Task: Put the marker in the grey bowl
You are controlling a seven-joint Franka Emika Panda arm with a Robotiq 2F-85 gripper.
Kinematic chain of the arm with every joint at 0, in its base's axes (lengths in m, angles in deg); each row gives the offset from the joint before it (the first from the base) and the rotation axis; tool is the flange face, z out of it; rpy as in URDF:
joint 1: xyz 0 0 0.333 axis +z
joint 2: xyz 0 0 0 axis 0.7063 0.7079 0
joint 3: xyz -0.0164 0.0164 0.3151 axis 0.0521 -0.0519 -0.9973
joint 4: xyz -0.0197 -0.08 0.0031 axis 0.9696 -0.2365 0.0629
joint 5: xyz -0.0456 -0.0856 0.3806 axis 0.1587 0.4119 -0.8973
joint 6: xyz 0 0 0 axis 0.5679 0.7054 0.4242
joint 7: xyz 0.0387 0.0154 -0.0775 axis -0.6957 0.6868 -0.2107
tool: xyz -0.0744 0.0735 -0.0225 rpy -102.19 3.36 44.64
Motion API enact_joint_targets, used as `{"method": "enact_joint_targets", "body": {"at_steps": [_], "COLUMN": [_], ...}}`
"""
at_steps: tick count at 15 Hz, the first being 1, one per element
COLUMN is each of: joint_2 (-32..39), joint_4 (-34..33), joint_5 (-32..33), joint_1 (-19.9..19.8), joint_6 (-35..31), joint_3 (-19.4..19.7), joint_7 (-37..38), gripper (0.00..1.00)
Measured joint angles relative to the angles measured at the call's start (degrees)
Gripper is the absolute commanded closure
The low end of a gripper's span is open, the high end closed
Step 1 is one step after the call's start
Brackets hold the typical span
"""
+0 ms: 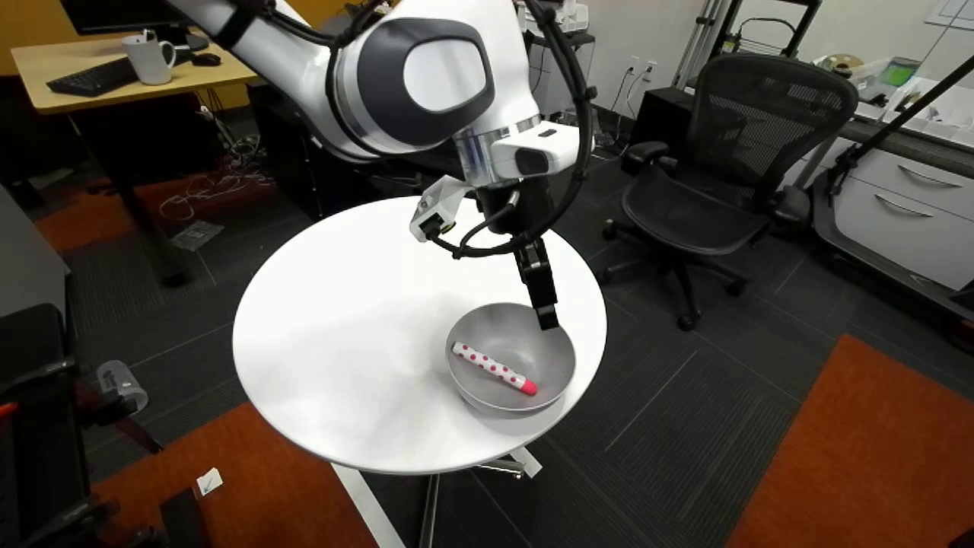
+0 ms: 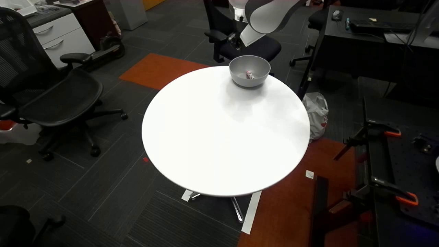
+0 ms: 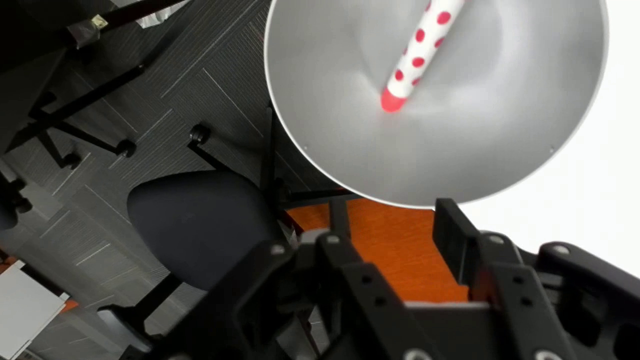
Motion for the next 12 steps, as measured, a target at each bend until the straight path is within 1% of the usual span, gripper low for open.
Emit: {"method": "enact_joint_targets", "body": {"at_steps": [2,3,6,12], "joint_2": [0.0,0.0,-0.1,0.0], "joint_4": [-0.1,-0.2,-0.4,-0.4], "joint_5": [0.0,0.0,0.0,0.0], "joint_1": [-0.7,-1.0,-1.8,-2.0], "joint_6": [0.1,0.1,0.1,0.1], "joint_3": [-0.6,-0.8,-1.4,-1.7], "joint_7": [0.0,0.0,0.0,-0.1], "gripper": [0.04,0.01,0.00,0.00]}}
